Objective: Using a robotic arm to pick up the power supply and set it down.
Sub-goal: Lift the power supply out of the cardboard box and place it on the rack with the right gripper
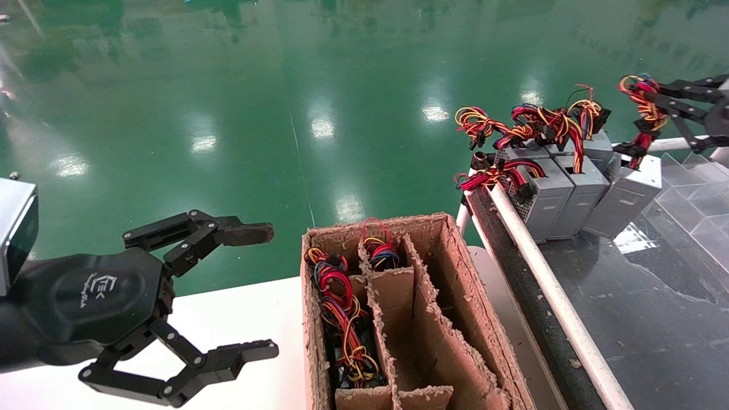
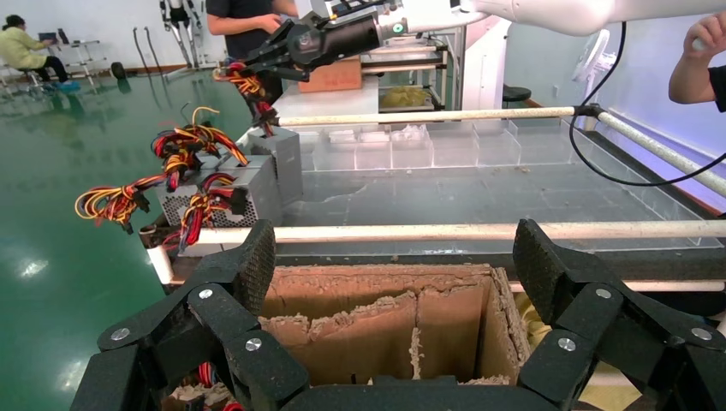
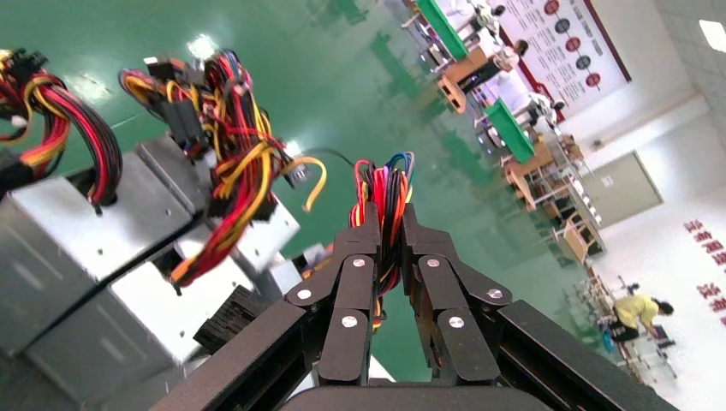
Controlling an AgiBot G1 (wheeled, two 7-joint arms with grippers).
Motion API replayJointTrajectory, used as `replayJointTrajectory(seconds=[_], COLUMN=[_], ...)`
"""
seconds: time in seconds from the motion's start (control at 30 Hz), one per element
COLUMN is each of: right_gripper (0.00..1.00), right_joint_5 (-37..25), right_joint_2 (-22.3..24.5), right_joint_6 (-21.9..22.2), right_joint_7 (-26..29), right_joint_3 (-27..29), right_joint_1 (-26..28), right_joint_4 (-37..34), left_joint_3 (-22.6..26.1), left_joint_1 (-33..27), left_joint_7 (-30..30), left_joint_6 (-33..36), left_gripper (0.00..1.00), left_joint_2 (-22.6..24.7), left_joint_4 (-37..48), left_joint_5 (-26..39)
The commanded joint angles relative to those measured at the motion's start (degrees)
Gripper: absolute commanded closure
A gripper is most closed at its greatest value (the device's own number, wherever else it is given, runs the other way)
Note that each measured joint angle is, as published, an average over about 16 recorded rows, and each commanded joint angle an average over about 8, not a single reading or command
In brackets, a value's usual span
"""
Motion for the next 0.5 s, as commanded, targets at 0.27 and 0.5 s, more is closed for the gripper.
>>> replayJointTrajectory(seconds=[0.27,0.5], right_gripper=[1.0,0.49], right_joint_5=[-1.4,-1.7], right_joint_2=[-4.2,-6.6], right_joint_6=[0.8,3.0], right_joint_7=[-5.2,-8.5], right_joint_3=[-1.0,-1.1], right_joint_1=[4.1,5.6], right_joint_4=[-6.3,-10.2], left_joint_3=[0.0,0.0], left_joint_1=[0.0,0.0], left_joint_7=[0.0,0.0], left_joint_6=[0.0,0.0], left_gripper=[0.0,0.0], left_joint_2=[0.0,0.0], left_joint_4=[0.0,0.0], left_joint_5=[0.0,0.0])
